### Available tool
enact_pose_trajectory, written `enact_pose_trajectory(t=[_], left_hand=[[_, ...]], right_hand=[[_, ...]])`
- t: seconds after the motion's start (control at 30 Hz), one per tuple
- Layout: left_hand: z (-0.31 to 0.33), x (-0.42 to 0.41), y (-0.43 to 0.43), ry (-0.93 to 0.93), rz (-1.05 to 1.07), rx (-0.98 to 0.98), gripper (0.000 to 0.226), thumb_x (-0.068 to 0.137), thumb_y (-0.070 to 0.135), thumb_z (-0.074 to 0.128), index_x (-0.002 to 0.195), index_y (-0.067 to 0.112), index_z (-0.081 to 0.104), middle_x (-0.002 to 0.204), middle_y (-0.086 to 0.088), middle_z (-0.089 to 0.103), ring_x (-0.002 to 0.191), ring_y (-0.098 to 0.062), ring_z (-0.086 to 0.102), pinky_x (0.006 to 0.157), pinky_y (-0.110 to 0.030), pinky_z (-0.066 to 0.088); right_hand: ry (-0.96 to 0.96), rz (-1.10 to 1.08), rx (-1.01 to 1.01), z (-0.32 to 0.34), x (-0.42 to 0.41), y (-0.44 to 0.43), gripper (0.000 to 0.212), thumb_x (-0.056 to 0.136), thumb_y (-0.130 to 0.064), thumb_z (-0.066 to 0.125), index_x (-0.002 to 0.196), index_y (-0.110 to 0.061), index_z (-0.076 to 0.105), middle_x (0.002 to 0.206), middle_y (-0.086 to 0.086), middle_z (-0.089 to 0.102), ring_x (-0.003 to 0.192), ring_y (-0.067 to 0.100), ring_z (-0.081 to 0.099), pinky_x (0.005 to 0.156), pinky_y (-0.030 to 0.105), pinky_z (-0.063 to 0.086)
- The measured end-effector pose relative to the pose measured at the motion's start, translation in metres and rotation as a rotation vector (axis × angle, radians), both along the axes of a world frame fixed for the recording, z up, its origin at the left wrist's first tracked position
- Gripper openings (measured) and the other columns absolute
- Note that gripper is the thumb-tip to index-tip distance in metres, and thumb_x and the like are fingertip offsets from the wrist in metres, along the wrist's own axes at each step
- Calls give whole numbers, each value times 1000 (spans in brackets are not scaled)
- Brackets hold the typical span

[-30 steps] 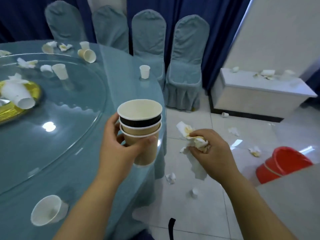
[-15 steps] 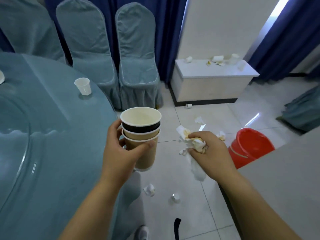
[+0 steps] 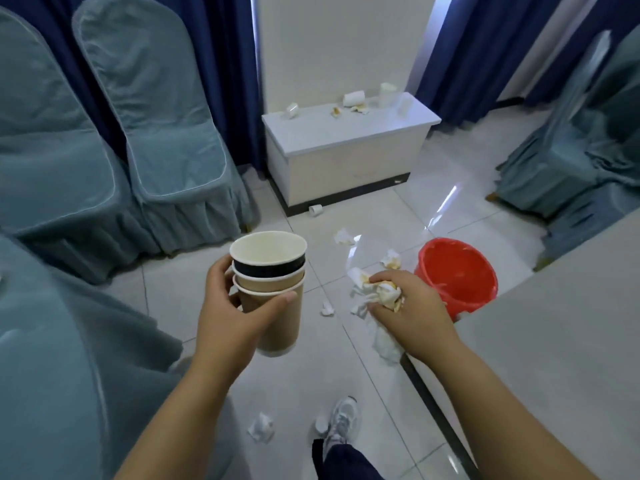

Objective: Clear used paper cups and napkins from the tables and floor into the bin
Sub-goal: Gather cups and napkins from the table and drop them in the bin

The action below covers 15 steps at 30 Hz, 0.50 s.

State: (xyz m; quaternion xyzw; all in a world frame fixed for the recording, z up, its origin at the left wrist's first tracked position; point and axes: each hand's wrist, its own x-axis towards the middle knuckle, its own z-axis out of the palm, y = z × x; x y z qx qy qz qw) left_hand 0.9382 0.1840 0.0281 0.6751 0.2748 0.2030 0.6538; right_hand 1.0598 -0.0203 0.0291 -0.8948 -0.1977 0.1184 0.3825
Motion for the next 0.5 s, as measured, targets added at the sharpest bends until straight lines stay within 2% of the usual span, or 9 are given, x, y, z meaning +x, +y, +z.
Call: enact_pose_trajectory(t=[0.1, 0.23, 0.3, 0.4, 0.5], left_hand=[[-3, 77, -15, 22, -48, -4, 80, 66, 17, 82, 127, 40, 36, 114, 23, 51, 104, -8, 55, 75, -22, 47], [-8, 178, -46, 65, -139, -15, 78, 67, 20, 81, 123, 44, 32, 105, 32, 45, 92, 4, 51, 68, -16, 43], [-12, 221, -60, 90, -194, -9, 80, 67, 21, 82, 124, 44, 31, 106, 30, 45, 94, 0, 51, 71, -17, 43], [-22, 275, -75, 140, -274, 31, 79, 67, 24, 81, 126, 40, 31, 112, 21, 46, 105, -9, 48, 77, -23, 44], [-31, 330, -82, 187, -341, 69, 82, 68, 22, 82, 132, 33, 33, 118, 14, 46, 109, -14, 48, 81, -27, 45]], right_hand=[[41, -74, 7, -6, 61, -24, 29, 80, -13, 68, 105, -26, 65, 100, -13, 61, 97, 12, 58, 86, 34, 49], [96, -152, 23, -14, 138, -60, 25, 80, -20, 70, 101, -33, 63, 99, -14, 63, 92, 6, 59, 81, 29, 49], [127, -221, 43, -19, 173, -76, 24, 80, -21, 70, 97, -36, 62, 95, -16, 63, 89, 4, 59, 79, 28, 49], [182, -345, 81, -30, 214, -94, 22, 80, -21, 69, 86, -40, 60, 88, -14, 65, 84, 6, 60, 73, 30, 50], [230, -444, 64, -49, 250, -107, 24, 82, -18, 66, 88, -40, 58, 90, -15, 63, 84, 6, 59, 69, 25, 47]])
